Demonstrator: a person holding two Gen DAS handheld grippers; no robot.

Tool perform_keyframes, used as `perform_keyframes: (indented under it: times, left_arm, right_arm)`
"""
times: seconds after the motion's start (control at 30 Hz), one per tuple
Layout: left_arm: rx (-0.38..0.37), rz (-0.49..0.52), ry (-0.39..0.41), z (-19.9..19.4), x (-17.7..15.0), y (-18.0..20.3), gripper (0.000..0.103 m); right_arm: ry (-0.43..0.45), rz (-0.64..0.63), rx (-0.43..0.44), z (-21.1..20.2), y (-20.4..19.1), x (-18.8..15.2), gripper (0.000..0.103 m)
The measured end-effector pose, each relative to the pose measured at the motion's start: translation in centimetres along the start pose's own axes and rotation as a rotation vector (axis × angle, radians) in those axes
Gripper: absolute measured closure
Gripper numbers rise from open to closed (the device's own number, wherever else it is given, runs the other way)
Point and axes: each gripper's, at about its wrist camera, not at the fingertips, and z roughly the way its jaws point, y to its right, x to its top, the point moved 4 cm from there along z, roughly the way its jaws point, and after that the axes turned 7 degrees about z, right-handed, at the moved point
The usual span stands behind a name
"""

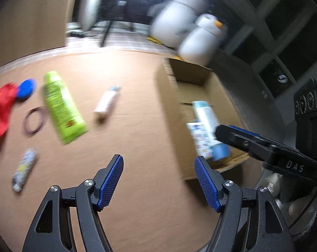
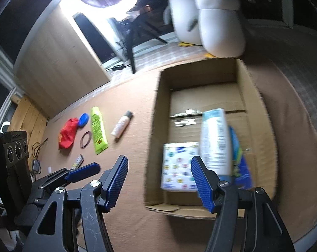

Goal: Organize objects
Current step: 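Carry the lotion bottle into the box with the right tool and release, then grasp the patterned lighter with the right tool while the left tool grasps the white cylinder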

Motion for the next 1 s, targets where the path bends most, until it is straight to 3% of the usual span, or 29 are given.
perform_keyframes:
  times: [0.47, 0.77, 1.0]
  left_arm:
    - [0.203, -0.248, 0.048, -9.4, -7.6, -17.9, 0.029]
    - [0.282, -0.349, 0.059, -13.4, -12.5, -26.1, 0.03]
    - [0.322, -0.374, 0.064, -15.3, -14.6, -30.7, 0.03]
  right_arm:
    - [-0.025, -0.061, 0.111, 4.2, -9.8, -3.7, 0.044]
    - [-0.192, -0.071, 0.119, 9.2, -15.9, -6.3, 0.044]
    - [-0.255, -0.068, 0.092, 13.2, -19.6, -7.7, 0.044]
